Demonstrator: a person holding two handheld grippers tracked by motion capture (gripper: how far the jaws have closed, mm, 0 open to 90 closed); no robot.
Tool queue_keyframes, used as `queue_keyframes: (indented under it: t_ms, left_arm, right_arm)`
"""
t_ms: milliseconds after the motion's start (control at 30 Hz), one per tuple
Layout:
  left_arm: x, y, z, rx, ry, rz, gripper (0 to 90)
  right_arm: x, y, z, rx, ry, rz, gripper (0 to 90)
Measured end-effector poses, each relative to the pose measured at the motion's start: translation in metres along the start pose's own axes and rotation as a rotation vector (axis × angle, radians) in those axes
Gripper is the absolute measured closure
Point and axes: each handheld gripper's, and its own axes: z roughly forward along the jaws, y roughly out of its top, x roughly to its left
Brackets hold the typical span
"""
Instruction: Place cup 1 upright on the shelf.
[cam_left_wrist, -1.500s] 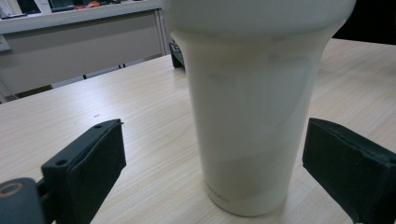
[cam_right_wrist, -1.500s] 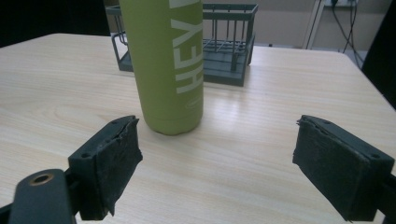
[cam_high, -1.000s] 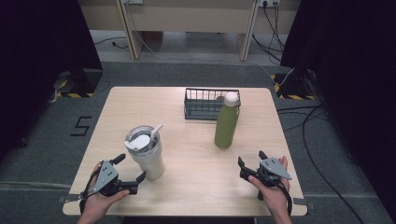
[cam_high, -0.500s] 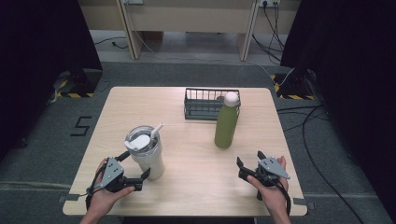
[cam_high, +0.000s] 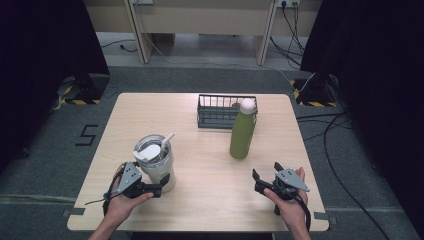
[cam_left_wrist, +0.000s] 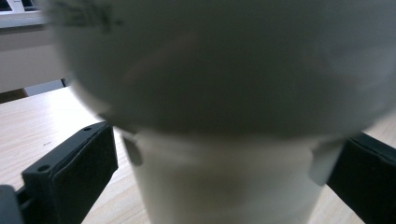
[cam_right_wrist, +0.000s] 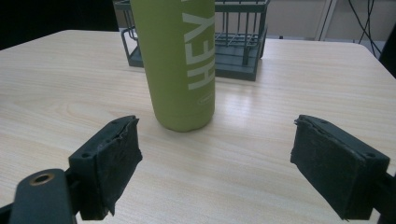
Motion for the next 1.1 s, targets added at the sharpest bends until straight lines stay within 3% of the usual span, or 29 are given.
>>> queue_keyframes:
  t_ms: [200, 300, 433, 700, 1100]
  left_arm:
    - [-0.0014, 0.0004, 0.0029, -0.013, 0.005, 0.006, 0.3]
    - [-0.003, -0.0006, 0.004, -0.036, -0.005, -0.002, 7.3]
    - [-0.0025, -0.0008, 0.0037, -0.039, -0.007, -0.012, 8.2]
    - [-0.0022, 0.0007, 0.0035, -0.03, -0.009, -0.019, 8.7]
    - [-0.003, 0.0036, 0.003, -0.016, -0.004, 0.004, 8.7]
  right_arm:
    - [-0.0012, -0.0009, 0.0003, 0.003, -0.001, 0.003, 15.2]
    - [-0.0012, -0.0014, 0.0007, 0.005, -0.003, 0.005, 15.2]
    - [-0.0018, -0.0021, 0.001, 0.009, -0.006, 0.009, 15.3]
    - [-0.0009, -0.0043, 0.0017, 0.016, -0.009, 0.011, 15.3]
    - [-0.0027, -0.0052, 0.0009, 0.016, -0.016, 0.008, 15.4]
